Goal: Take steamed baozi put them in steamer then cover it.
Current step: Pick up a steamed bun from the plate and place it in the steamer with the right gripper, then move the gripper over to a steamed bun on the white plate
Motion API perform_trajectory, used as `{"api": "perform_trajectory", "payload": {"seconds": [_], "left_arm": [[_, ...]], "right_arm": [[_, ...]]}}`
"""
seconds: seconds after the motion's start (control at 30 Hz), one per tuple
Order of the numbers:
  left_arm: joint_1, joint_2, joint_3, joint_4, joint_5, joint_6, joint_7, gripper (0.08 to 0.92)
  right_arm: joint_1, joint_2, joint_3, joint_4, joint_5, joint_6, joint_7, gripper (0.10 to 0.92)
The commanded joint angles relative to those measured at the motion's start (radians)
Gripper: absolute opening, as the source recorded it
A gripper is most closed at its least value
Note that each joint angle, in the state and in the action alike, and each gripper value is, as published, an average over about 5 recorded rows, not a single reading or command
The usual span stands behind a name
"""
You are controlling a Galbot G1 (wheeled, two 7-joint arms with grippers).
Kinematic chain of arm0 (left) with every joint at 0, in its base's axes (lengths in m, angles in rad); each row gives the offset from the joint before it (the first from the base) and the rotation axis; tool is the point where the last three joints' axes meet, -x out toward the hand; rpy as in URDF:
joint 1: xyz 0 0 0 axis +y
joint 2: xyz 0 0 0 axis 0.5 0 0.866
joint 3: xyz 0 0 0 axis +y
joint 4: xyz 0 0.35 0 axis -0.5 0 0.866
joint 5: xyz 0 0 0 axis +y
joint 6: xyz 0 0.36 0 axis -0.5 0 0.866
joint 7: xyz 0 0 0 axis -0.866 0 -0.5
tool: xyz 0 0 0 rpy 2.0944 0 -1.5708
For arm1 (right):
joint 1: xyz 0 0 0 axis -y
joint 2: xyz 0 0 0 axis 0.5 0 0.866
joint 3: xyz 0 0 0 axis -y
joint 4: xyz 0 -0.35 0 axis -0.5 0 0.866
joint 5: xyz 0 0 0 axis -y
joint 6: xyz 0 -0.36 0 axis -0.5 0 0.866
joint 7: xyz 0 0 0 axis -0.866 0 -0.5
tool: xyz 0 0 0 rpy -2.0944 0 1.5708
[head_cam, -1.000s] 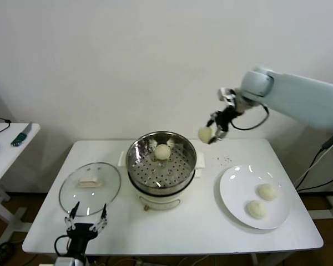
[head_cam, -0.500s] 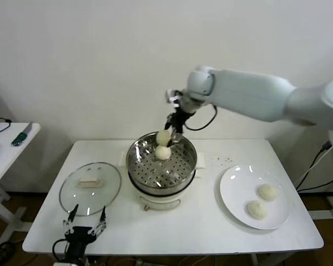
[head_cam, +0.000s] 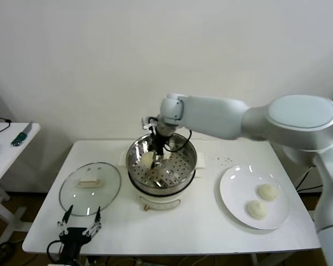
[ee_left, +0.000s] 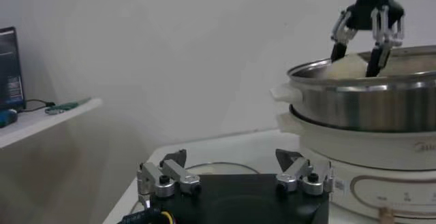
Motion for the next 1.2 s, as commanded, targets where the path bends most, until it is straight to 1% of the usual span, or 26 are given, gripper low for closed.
{"api": "perform_trajectory", "payload": {"seconds": [0.03, 0.13, 0.33, 0.47, 0.6, 0.77, 0.9, 1.2], "left_arm": [[-0.001, 0.002, -0.001, 0.004, -0.007, -0.001, 0.0, 0.823], [-0.003, 0.001, -0.001, 0.006, -0.008, 0.0, 0.0, 0.823], [-0.004, 0.0, -0.002, 0.013, -0.02, -0.001, -0.002, 0.823], [-0.005, 0.0, -0.002, 0.013, -0.021, -0.001, -0.003, 0.823], [-0.005, -0.001, -0.002, 0.011, -0.02, 0.001, -0.003, 0.823], [-0.005, -0.001, -0.001, 0.01, -0.019, 0.003, -0.002, 0.823], [-0.003, -0.001, -0.002, 0.009, -0.018, 0.004, -0.003, 0.823], [-0.011, -0.007, -0.001, 0.008, -0.004, 0.011, -0.006, 0.823]], "right_arm": [[-0.064, 0.063, -0.003, -0.046, -0.016, -0.003, 0.009, 0.723], [-0.067, 0.059, -0.001, -0.047, -0.036, -0.002, 0.008, 0.737], [-0.057, 0.039, 0.006, -0.021, -0.062, -0.02, 0.002, 0.814], [-0.016, 0.017, 0.009, -0.009, -0.059, -0.017, -0.031, 0.821], [0.068, -0.047, -0.008, 0.043, -0.041, 0.008, -0.088, 0.823], [0.203, -0.172, -0.062, 0.129, -0.044, 0.072, -0.166, 0.823], [0.285, -0.311, -0.107, 0.217, -0.054, 0.098, -0.189, 0.823], [0.291, -0.641, -0.131, 0.431, -0.275, 0.112, -0.202, 0.823]]}}
